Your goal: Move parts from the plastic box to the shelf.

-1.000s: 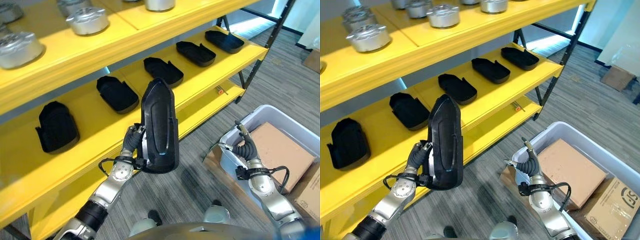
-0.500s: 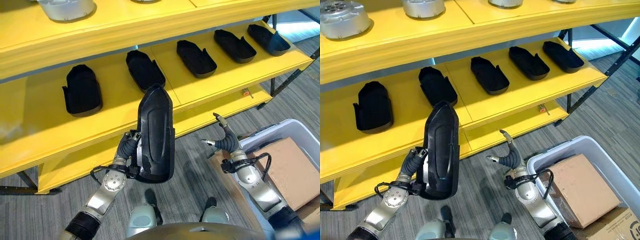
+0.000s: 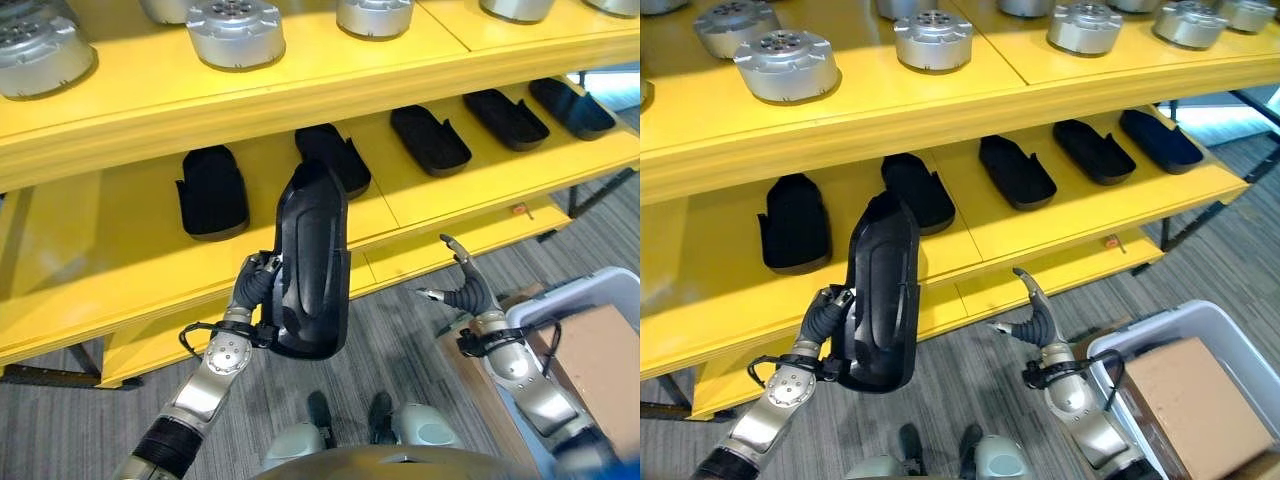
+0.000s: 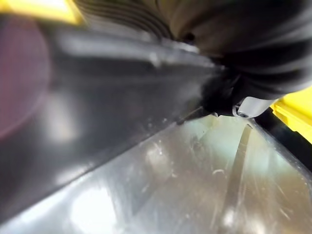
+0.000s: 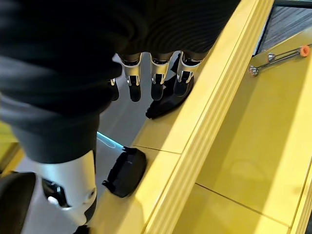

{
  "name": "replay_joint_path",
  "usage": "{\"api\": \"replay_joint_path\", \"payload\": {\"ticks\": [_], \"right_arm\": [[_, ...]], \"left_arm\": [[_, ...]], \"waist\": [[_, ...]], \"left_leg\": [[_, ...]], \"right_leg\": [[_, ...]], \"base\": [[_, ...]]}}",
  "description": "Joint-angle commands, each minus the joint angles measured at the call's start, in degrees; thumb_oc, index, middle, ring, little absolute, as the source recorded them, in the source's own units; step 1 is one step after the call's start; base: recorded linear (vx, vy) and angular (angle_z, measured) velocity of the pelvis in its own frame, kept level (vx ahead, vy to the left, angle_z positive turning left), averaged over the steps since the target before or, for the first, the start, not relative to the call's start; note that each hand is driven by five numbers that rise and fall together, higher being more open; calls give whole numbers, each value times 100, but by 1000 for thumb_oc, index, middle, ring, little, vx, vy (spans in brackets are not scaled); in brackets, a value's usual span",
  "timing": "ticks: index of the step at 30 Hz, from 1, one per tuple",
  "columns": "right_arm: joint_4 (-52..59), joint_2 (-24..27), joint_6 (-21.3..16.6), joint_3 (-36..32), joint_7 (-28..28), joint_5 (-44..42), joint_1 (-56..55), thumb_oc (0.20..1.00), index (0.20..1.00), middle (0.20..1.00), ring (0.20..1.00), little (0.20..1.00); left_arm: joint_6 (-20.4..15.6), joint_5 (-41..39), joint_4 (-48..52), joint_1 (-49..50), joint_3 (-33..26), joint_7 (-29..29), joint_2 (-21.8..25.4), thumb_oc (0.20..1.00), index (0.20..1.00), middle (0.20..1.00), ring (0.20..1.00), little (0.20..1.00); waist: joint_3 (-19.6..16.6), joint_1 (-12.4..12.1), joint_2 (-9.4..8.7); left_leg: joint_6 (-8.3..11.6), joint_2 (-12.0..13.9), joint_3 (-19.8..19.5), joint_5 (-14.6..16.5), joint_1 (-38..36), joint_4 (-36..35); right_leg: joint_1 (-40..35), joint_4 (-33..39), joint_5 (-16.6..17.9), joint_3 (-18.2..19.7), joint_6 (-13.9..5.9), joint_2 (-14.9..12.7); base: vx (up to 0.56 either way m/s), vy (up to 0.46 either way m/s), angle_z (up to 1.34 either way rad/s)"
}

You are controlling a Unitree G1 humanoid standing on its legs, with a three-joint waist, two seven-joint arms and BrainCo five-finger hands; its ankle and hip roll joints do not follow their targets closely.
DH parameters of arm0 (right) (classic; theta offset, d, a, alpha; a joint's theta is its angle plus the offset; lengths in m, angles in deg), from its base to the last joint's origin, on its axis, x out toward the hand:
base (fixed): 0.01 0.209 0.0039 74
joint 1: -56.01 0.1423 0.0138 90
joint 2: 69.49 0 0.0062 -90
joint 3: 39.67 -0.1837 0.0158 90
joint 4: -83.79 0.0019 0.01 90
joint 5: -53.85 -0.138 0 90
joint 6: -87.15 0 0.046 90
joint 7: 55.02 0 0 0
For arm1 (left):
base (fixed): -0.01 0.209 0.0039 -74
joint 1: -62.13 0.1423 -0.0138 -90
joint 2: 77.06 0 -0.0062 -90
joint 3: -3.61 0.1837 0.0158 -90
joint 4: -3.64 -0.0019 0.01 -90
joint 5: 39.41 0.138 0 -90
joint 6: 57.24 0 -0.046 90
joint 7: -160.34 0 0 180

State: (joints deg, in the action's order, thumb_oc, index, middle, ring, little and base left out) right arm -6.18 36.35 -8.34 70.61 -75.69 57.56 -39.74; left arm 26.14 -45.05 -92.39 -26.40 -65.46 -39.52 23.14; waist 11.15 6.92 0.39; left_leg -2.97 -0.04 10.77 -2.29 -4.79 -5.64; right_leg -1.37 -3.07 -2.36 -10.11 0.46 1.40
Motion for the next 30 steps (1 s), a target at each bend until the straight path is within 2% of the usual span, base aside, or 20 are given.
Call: {"api": "replay_joint_path", "payload": {"ticks": [1, 7, 8, 10, 11, 12, 13, 14, 17, 20, 21, 23, 27, 30], "right_arm": [[95, 22, -451, -176, -101, 87, 138, 1000, 1000, 1000, 1000, 1000], [147, 33, -448, -200, -116, -137, 31, 1000, 1000, 1000, 1000, 1000], [128, 50, -464, -224, -194, -133, 37, 1000, 1000, 1000, 1000, 1000], [112, 69, -458, -242, -273, -103, 50, 1000, 1000, 1000, 1000, 1000], [96, 88, -408, -270, -378, -81, 70, 1000, 1000, 1000, 1000, 1000], [61, 98, -394, -273, -459, -95, 98, 1000, 1000, 1000, 1000, 1000], [51, 98, -397, -271, -468, -96, 107, 1000, 1000, 1000, 1000, 1000], [-10, 128, -411, -299, -666, -97, 146, 1000, 1000, 1000, 1000, 1000], [-63, 194, -464, -351, -849, -29, 164, 1000, 1000, 1000, 1000, 1000], [-42, 263, -448, -447, -832, -19, 40, 1000, 1000, 1000, 1000, 1000], [-14, 335, -483, -528, -887, -9, -101, 1000, 1000, 1000, 1000, 1000], [-32, 369, -516, -568, -968, -23, -192, 1000, 1000, 1000, 1000, 1000], [-72, 440, -492, -609, -938, 84, -232, 1000, 1000, 1000, 1000, 1000], [-123, 475, -474, -587, -982, 137, -214, 1000, 1000, 1000, 1000, 1000]], "left_arm": [[-326, -40, 304, -282, -29, 107, 12, 200, 200, 200, 200, 200], [-256, -84, 379, -325, -26, 53, 74, 200, 200, 200, 200, 200], [-269, -114, 399, -366, 0, 25, 84, 200, 200, 200, 200, 200], [-269, -140, 423, -422, 26, 25, 93, 200, 200, 200, 200, 200], [-262, -171, 435, -490, 57, 59, 95, 200, 200, 200, 200, 200], [-236, -206, 429, -553, 88, 73, 87, 200, 200, 200, 200, 200], [-233, -210, 426, -563, 91, 73, 86, 200, 200, 200, 200, 200], [-175, -251, 442, -667, 132, 99, 88, 200, 200, 200, 200, 200], [-141, -320, 463, -675, 150, 15, 148, 200, 200, 200, 200, 200], [-121, -481, 455, -612, 94, -39, 176, 200, 200, 200, 200, 200], [-189, -576, 443, -576, 56, 7, 216, 200, 200, 200, 200, 200], [-233, -570, 453, -569, 61, 18, 241, 200, 200, 200, 200, 200], [-240, -659, 452, -581, 42, 53, 247, 200, 200, 200, 200, 200], [-255, -745, 416, -617, 24, 61, 260, 200, 200, 200, 200, 200]], "waist": [[-280, -18, -153], [-312, 103, -122], [-295, 146, -118], [-251, 203, -134], [-206, 293, -168], [-172, 360, -178], [-165, 365, -168], [-116, 463, -155], [-74, 527, -79], [-97, 566, -25], [-153, 599, -3], [-174, 596, -12], [-214, 627, 38], [-213, 633, 98]], "left_leg": [[112, -216, 588, 471, -248, 69], [167, -152, 873, 548, -203, 283], [204, -95, 960, 703, -175, 501], [230, 13, 1166, 813, -82, 787], [274, 204, 1539, 889, -9, 1073], [318, 375, 1752, 943, 52, 1313], [332, 397, 1734, 992, 66, 1373], [424, 705, 2009, 904, 155, 1705], [510, 1046, 2022, 617, 198, 1842], [596, 1258, 1963, 373, 120, 1737], [764, 1530, 1873, -19, -6, 1563], [923, 1776, 1679, -402, 38, 1558], [1026, 2007, 1442, -614, -77, 1340], [992, 1932, 1397, -502, -60, 1323]], "right_leg": [[-125, 158, 89, 128, -627, -48], [-211, 293, 79, 144, -599, -74], [-241, 303, 7, 116, -605, -137], [-241, 309, 7, 35, -588, -215], [-247, 328, 26, -105, -568, -336], [-251, 327, 31, -192, -547, -392], [-264, 325, 9, -195, -551, -383], [-243, 233, -46, -333, -469, -457], [-203, 15, -220, -367, -330, -508], [-183, -177, -378, -371, -261, -569], [-185, -307, -487, -372, -208, -616], [-205, -401, -565, -324, -168, -655], [-141, -610, -665, -223, -211, -829], [-151, -746, -740, -176, -258, -924]], "base": [[96, -135, 27], [50, -128, 4], [22, -92, 3], [-24, -58, 7], [-63, -43, 13], [-45, -35, 25], [-34, -32, 37], [-14, -18, 61], [-1, 21, 52], [49, 126, 2], [100, 208, 5], [99, 198, 2], [88, 300, -3], [101, 338, 1]]}}
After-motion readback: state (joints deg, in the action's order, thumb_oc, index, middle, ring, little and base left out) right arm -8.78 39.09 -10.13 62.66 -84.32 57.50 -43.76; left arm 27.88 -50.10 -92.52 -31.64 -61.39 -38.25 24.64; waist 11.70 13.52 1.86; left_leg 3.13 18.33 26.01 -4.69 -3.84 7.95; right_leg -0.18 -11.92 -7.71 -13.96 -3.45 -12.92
